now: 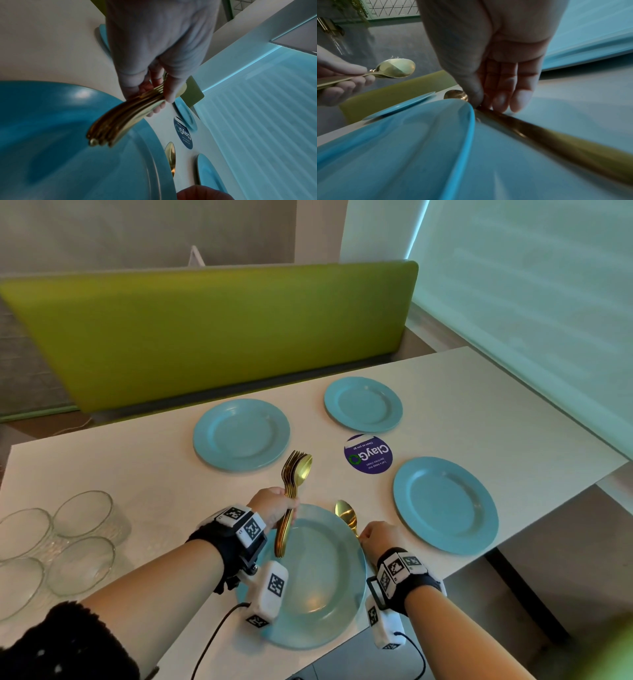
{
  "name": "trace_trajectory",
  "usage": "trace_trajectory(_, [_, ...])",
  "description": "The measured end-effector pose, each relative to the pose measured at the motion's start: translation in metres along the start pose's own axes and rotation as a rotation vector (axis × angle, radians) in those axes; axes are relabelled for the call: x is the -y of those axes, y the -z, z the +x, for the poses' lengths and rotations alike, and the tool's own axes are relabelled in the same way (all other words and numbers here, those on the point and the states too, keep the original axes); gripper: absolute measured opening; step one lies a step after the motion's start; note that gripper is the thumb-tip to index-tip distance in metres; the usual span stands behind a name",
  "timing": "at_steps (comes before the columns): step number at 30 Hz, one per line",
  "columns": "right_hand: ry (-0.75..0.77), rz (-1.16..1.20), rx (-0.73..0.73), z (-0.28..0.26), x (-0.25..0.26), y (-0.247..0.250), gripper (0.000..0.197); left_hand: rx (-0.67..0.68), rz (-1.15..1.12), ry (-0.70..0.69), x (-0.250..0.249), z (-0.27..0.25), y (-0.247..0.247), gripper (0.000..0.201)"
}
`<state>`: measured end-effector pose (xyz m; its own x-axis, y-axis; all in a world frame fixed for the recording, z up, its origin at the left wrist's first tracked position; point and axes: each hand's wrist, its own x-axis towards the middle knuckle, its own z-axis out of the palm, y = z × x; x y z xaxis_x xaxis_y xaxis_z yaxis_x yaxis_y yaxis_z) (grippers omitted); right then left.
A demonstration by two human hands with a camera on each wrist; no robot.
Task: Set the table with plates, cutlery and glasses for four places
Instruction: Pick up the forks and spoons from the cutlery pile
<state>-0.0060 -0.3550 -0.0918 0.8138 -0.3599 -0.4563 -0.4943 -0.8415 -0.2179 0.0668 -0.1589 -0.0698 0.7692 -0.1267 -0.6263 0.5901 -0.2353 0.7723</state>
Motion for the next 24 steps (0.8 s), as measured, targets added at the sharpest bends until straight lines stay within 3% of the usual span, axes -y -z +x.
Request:
trace_trajectory(10, [-0.057, 0.026, -0.013, 0.002, 0.002, -0.003, 0.022, 0.043, 0.0, -0.011, 0.002, 0.003, 0.008, 0.014])
trace_trajectory(16, [-0.101, 0.191, -0.13, -0.004, 0.003, 0.019, 0.022, 0.126, -0.025, -0.018, -0.013, -0.003, 0.011, 0.013])
trace_trajectory(24, [0.058, 0.454, -0.113, -0.024, 0.025, 0.052, 0.015, 0.233, 0.018, -0.07, -0.031, -0.014, -0.024, 0.016])
